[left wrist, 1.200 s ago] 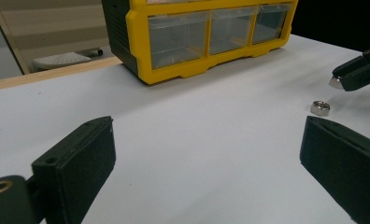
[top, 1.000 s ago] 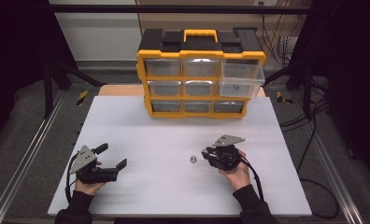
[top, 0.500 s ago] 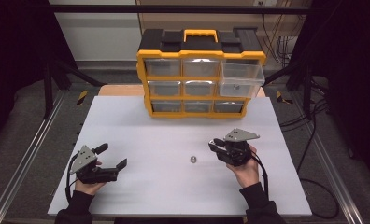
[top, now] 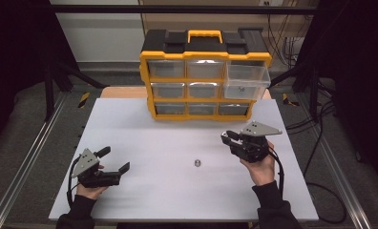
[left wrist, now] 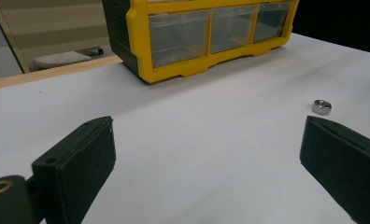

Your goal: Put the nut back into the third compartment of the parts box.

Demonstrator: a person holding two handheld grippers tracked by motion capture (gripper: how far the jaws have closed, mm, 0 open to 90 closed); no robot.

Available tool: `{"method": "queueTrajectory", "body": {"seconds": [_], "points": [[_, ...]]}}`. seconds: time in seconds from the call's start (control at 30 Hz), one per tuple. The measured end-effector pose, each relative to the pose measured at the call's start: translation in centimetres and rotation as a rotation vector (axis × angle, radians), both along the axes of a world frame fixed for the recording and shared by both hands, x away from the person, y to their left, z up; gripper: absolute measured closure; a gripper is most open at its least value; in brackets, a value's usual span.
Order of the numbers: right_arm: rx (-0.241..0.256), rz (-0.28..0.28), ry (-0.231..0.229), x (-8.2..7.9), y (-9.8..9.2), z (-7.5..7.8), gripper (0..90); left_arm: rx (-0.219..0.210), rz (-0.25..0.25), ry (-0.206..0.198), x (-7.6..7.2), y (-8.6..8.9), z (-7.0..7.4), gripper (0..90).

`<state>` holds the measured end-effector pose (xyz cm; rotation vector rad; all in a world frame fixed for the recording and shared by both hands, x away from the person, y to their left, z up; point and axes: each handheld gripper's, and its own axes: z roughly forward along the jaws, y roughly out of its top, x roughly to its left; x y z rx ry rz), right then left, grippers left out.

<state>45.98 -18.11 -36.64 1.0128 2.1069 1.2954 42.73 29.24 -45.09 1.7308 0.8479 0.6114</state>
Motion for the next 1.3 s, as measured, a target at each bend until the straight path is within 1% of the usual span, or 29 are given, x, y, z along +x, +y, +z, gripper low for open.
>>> {"method": "queueTrajectory", "body": {"seconds": [0.07,0.1,0.13,0.17,0.37,0.4,0.43,0.57,0.6,0.63,0.83,0.87,0.9,0.93,1.0,1.03,1.07,1.13,1.23,1.27,1.3], "points": [[0.001,-0.001,-0.009,0.0,-0.2,0.6,70.3,0.000,0.000,0.000,0.0,0.0,0.0,3.4],[0.003,-0.005,-0.019,-0.1,-0.3,1.2,70.3,0.002,-0.001,-0.001,0.0,0.0,0.0,3.4],[0.006,-0.008,-0.024,-0.1,-0.4,1.6,70.3,0.002,-0.001,-0.001,0.0,0.0,0.0,3.4],[0.006,-0.008,-0.024,-0.1,-0.4,1.6,70.3,0.002,-0.001,-0.001,0.0,0.0,0.0,3.4],[0.003,-0.016,-0.052,-0.2,-0.6,3.3,70.3,-0.001,0.001,0.000,0.0,0.0,0.0,3.4],[0.003,-0.016,-0.061,-0.2,-0.7,3.9,70.3,0.000,0.001,0.000,0.0,0.0,0.0,3.4],[0.003,-0.016,-0.061,-0.2,-0.7,3.9,70.3,0.000,0.001,0.000,0.0,0.0,0.0,3.4],[0.004,-0.022,-0.080,-0.3,-0.8,5.0,70.3,0.000,0.002,0.000,0.0,0.0,0.0,3.4],[0.005,-0.025,-0.089,-0.3,-0.8,5.5,70.2,0.000,0.002,0.000,0.0,0.0,0.0,3.4],[0.005,-0.025,-0.089,-0.3,-0.8,5.5,70.2,0.000,0.002,-0.001,0.0,0.0,0.0,3.4],[0.016,-0.042,-0.115,-0.2,-1.3,7.1,70.3,-0.001,0.003,0.000,0.0,0.1,0.0,3.4],[0.020,-0.049,-0.127,-0.2,-1.5,7.7,70.2,-0.002,0.003,0.000,0.0,0.1,0.0,3.4],[0.024,-0.052,-0.130,-0.2,-1.5,8.0,70.3,-0.002,0.003,0.000,0.0,0.1,0.0,3.4],[0.024,-0.052,-0.130,-0.2,-1.5,8.0,70.3,-0.002,0.004,0.000,0.0,0.1,0.0,3.4],[0.018,-0.060,-0.144,-0.1,-1.7,8.9,70.2,-0.002,0.004,0.001,0.0,0.1,0.0,3.4],[0.018,-0.060,-0.144,-0.1,-1.7,8.9,70.2,-0.002,0.004,0.001,0.0,0.1,0.0,3.4],[0.018,-0.065,-0.152,-0.1,-1.8,9.5,70.3,-0.001,0.004,0.001,0.0,0.1,0.0,3.4],[0.018,-0.068,-0.156,-0.1,-1.8,9.8,70.2,-0.001,0.004,0.001,0.0,0.1,0.0,3.4],[0.023,-0.080,-0.171,0.1,-2.1,10.7,70.2,-0.002,0.004,0.000,0.0,0.1,0.0,3.4],[0.035,-0.091,-0.178,0.2,-2.3,11.3,70.2,-0.002,0.004,0.001,0.0,0.1,0.0,3.4],[0.035,-0.094,-0.180,0.2,-2.3,11.5,70.2,-0.002,0.004,0.000,0.0,0.1,0.0,3.4]]}}
